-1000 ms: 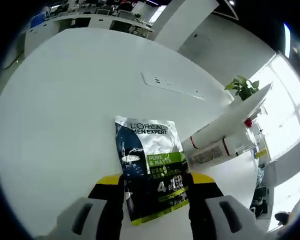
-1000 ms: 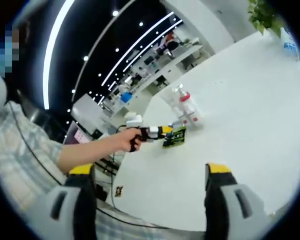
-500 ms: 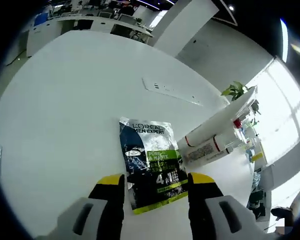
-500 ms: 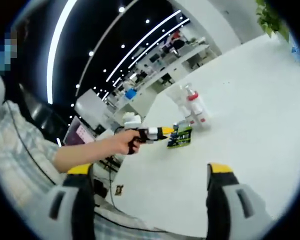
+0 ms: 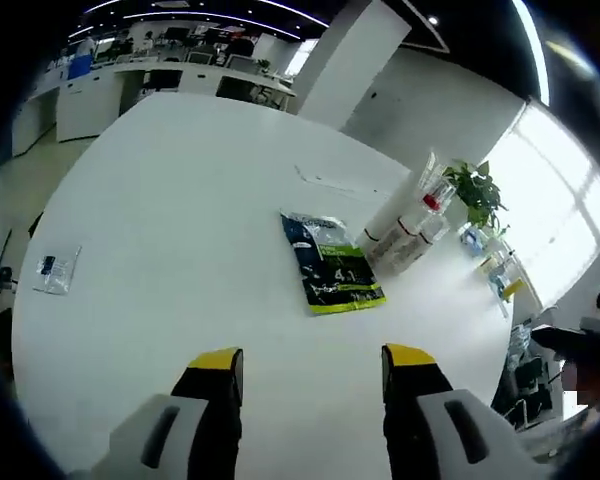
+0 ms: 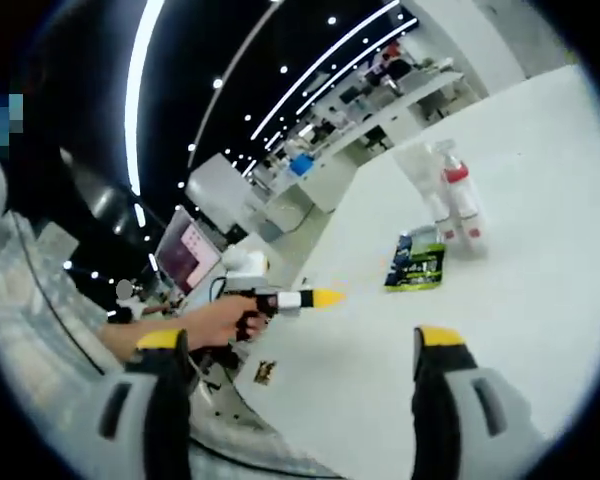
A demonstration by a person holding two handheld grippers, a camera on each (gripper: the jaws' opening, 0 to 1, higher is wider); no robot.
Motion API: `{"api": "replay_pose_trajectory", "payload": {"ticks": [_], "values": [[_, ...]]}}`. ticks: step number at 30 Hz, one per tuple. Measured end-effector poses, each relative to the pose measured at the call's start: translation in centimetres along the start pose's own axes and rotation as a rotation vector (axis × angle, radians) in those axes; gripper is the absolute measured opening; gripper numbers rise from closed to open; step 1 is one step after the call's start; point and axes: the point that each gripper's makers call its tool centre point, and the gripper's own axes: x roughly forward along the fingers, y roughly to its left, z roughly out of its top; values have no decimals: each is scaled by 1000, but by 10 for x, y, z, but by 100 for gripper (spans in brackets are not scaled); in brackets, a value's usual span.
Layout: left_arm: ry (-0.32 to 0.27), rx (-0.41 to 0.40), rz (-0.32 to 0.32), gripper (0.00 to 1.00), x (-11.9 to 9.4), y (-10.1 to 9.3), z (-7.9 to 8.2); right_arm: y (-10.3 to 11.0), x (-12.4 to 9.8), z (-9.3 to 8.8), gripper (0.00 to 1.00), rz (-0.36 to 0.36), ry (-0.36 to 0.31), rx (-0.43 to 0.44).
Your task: Arrange the skincare products in the storage area until every visible bottle or jar stands upright without overlapping.
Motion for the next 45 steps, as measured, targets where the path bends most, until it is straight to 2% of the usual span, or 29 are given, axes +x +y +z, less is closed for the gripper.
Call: {"api": "replay_pose_trajectory", "payload": {"ticks": [2, 5, 7, 9, 13, 15, 17, 19, 21, 22, 23, 24, 26, 31, 33, 34, 36, 41, 45], "values": [[8, 32, 44, 60, -17, 15, -13, 5, 8, 0, 91, 25, 15, -8], [-8, 32, 69, 61, -35, 28, -22, 9, 17, 1, 91, 47, 31, -24], [-5, 107, 74, 63, -44, 34, -27, 12, 21, 2, 91, 62, 39, -27], [29, 161, 109, 64, -58, 45, -39, 13, 25, 1, 91, 78, 51, -35], [54, 204, 86, 66, -78, 54, -55, 13, 30, -3, 91, 92, 73, -44], [100, 207, 67, 65, -86, 57, -68, 14, 33, -4, 91, 97, 76, -43], [148, 262, 70, 65, -95, 65, -80, 16, 36, -6, 91, 102, 83, -44], [177, 277, 71, 66, -100, 69, -88, 17, 38, -7, 91, 106, 82, -44], [226, 348, 92, 66, -107, 78, -97, 18, 40, -8, 91, 111, 79, -37], [259, 404, 120, 67, -109, 85, -101, 18, 41, -9, 91, 112, 79, -34], [327, 503, 143, 67, -114, 93, -110, 19, 42, -9, 91, 114, 80, -34], [349, 529, 150, 67, -116, 96, -112, 20, 43, -10, 91, 117, 82, -33], [417, 627, 148, 66, -120, 102, -123, 21, 44, -12, 91, 118, 88, -35], [544, 771, 118, 58, -127, 110, -139, 24, 44, -9, 91, 127, 76, -28], [584, 848, 96, 58, -127, 111, -143, 23, 44, -9, 91, 125, 76, -32], [592, 861, 94, 58, -128, 112, -144, 23, 44, -9, 91, 124, 76, -35], [636, 944, 52, 58, -130, 111, -148, 22, 44, -10, 91, 119, 81, -46], [698, 1072, 65, 54, -129, 123, -148, 22, 44, -12, 91, 119, 83, -49], [711, 1090, 56, 53, -124, 129, -153, 23, 42, -11, 91, 121, 82, -48]]}}
